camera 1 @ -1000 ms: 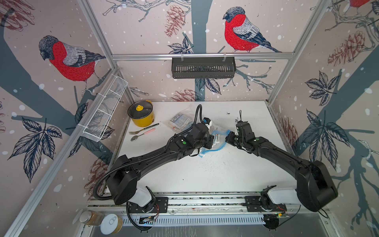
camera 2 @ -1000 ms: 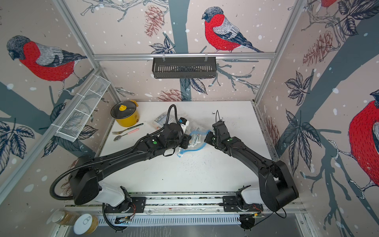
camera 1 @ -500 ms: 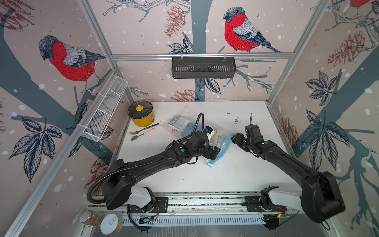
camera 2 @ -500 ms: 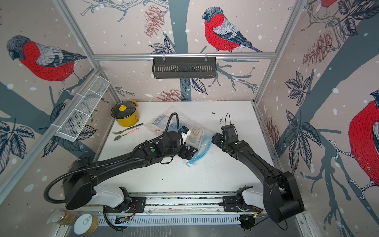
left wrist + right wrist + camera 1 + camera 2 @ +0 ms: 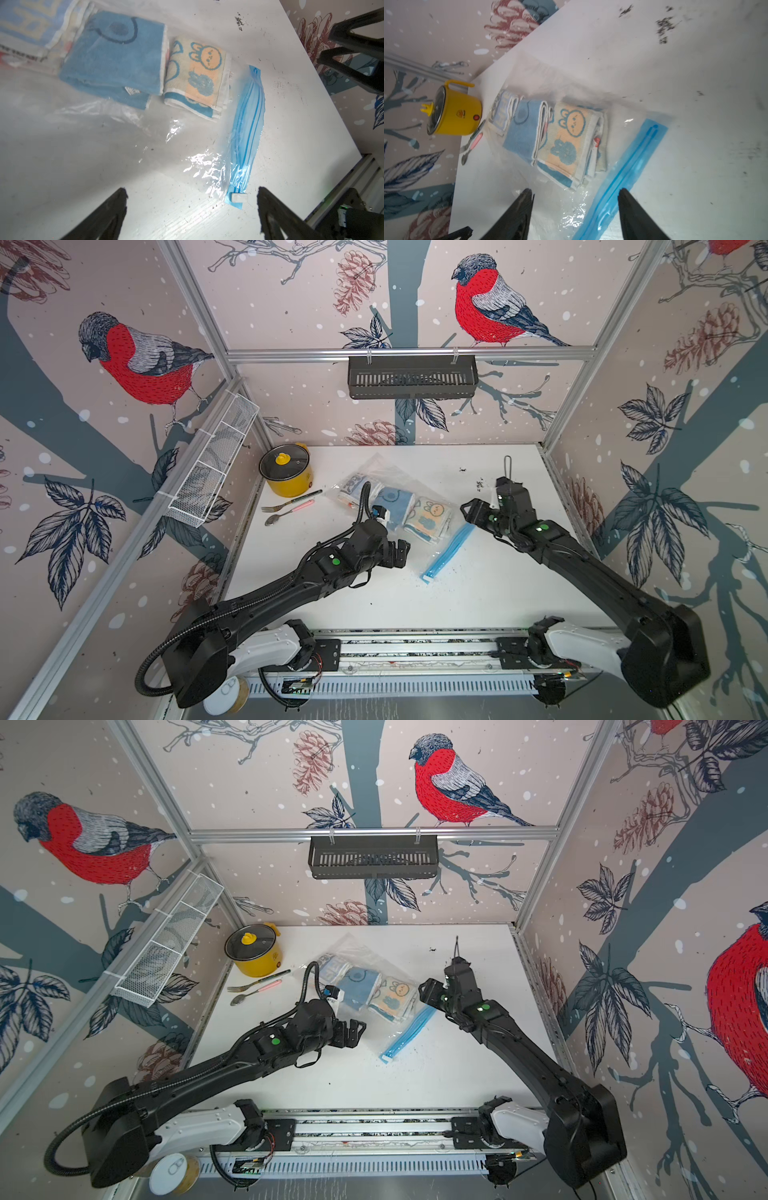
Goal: Place the folded towel into the vacuum bag
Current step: Adjust the vacuum bag at the center of the board.
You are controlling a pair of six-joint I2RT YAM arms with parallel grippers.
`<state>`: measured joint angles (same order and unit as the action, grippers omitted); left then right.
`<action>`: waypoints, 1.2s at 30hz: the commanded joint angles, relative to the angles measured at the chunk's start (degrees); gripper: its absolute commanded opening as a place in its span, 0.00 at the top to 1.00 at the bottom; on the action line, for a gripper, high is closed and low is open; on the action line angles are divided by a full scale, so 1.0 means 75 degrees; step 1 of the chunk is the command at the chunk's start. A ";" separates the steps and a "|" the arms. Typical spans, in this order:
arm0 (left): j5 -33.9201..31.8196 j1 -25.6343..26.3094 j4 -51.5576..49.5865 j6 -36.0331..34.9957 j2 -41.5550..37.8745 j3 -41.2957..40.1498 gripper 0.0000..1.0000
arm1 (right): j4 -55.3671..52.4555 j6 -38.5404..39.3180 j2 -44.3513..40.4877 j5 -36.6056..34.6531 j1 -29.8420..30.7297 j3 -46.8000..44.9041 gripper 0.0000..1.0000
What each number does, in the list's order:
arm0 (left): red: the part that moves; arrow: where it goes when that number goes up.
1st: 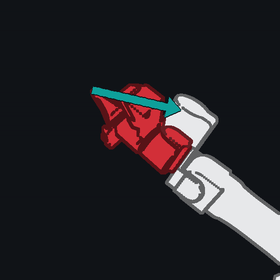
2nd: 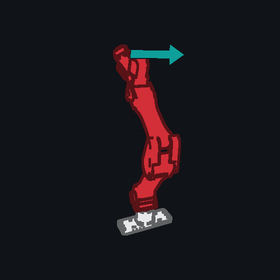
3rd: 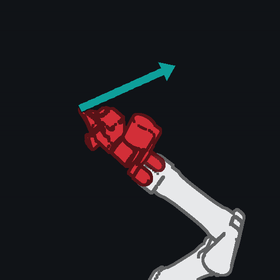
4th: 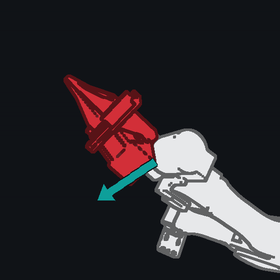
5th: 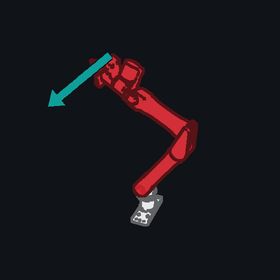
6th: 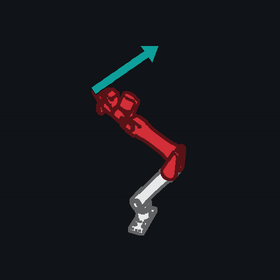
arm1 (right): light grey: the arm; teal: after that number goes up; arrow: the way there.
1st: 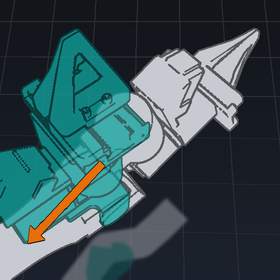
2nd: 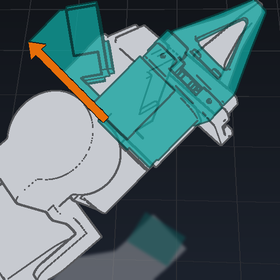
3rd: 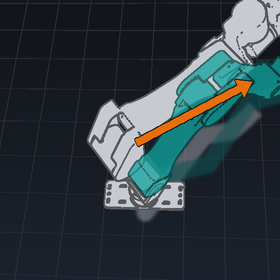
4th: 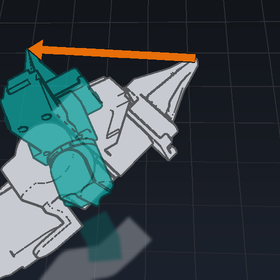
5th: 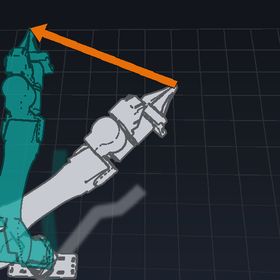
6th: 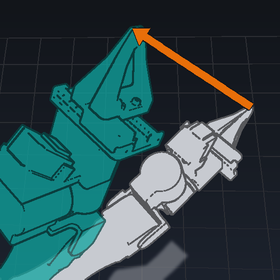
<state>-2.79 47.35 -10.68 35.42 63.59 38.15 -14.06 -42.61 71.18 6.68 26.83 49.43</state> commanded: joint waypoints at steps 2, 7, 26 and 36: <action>0.0734 -0.0101 0.0512 0.1173 -0.0430 -0.0662 0.05 | -0.0156 0.0493 0.1328 0.0197 0.0535 0.0470 0.46; 0.1397 -0.0153 0.1058 0.1675 -0.0559 -0.1223 0.06 | 0.0182 0.0242 0.2569 0.0351 0.0744 0.0339 0.56; 0.2122 -0.0863 0.2572 0.1928 0.0458 -0.1618 0.07 | 0.0142 -0.0081 0.1847 -0.0040 0.0307 -0.0232 0.38; 0.2922 -0.1548 0.3835 0.2364 0.1341 -0.1777 0.18 | 0.0726 -0.0081 0.0477 0.1296 -0.1571 -0.1543 0.29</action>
<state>16.34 36.29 12.93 51.90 72.51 24.43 -11.18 -43.35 75.31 11.66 16.01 39.27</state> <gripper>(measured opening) 0.827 0.709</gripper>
